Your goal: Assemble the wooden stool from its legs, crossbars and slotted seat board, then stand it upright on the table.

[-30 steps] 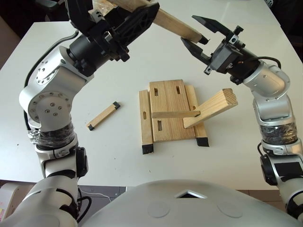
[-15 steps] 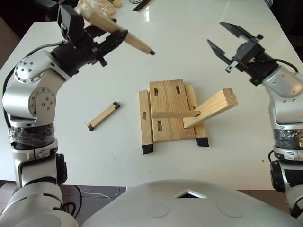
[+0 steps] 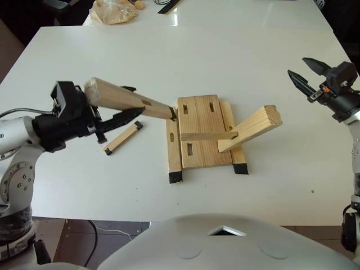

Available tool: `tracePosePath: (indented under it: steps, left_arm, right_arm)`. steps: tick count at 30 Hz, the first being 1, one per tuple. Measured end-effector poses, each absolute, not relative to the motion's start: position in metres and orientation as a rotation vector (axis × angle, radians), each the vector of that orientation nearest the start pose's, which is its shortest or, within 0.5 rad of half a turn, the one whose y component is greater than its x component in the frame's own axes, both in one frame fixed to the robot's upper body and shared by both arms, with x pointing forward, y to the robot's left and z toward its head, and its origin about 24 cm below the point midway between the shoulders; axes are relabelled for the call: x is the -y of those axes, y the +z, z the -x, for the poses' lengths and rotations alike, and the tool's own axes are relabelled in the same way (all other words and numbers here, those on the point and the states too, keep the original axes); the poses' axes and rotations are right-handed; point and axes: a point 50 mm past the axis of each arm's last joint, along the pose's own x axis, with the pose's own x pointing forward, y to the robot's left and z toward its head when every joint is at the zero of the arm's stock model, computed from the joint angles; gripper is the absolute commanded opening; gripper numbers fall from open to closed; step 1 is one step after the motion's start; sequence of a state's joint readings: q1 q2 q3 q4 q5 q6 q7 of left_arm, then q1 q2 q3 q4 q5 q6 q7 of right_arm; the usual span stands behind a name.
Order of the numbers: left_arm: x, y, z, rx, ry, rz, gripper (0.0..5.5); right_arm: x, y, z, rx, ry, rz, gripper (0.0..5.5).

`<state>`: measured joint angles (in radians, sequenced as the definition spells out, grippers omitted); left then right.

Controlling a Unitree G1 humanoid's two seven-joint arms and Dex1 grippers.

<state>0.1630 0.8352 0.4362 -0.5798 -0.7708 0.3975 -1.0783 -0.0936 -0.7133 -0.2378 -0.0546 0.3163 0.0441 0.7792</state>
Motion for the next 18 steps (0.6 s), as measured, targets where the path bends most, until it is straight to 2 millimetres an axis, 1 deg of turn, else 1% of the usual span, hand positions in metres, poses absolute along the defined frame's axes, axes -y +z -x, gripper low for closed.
tracePosePath:
  steps: [6,12,18]
  left_arm:
    - [-0.227,0.182,-0.176,0.002,-1.181,-0.209,2.04]
    - [-0.228,0.157,-0.174,-0.061,-1.21,-0.16,2.04]
    - [-0.226,0.153,-0.173,-0.048,-1.22,-0.168,2.04]
  right_arm:
    - [0.267,0.142,-0.253,0.024,0.627,0.44,2.17]
    - [0.26,0.139,-0.255,0.009,0.671,0.439,2.17]
    - [0.257,0.139,-0.258,0.012,0.687,0.441,2.17]
